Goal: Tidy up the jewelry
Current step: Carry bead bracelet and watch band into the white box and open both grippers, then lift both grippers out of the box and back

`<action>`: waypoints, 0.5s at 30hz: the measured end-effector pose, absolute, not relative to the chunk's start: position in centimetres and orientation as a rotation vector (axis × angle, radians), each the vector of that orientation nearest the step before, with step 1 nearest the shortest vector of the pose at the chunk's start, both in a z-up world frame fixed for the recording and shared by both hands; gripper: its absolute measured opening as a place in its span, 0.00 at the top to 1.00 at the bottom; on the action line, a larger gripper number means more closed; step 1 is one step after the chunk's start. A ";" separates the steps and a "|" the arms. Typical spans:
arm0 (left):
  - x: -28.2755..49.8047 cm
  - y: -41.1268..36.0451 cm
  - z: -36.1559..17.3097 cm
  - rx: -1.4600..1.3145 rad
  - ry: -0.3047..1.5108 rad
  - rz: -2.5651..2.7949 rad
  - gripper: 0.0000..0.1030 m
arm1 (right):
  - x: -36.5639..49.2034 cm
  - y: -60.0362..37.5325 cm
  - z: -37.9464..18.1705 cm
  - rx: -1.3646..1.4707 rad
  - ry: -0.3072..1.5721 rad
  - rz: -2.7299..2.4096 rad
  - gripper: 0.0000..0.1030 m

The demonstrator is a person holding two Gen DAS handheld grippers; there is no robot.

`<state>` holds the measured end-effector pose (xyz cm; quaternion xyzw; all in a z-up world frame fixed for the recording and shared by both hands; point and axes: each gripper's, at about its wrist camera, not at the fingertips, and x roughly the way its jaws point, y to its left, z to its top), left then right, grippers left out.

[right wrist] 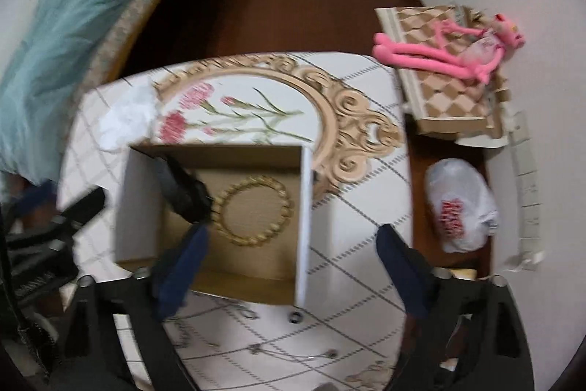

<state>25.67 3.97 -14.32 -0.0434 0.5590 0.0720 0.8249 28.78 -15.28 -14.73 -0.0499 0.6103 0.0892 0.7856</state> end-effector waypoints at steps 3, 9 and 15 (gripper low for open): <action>24.9 3.8 -14.7 -0.069 1.188 0.166 0.00 | 27.9 -15.1 -15.7 -0.132 1.320 0.171 0.07; 23.7 3.6 -14.4 -0.049 1.165 0.193 0.00 | 26.7 -15.1 -16.1 -0.133 1.300 0.148 0.07; 21.8 3.4 -12.6 -0.068 1.126 0.197 0.00 | 25.1 -15.1 -14.5 -0.128 1.257 0.140 0.07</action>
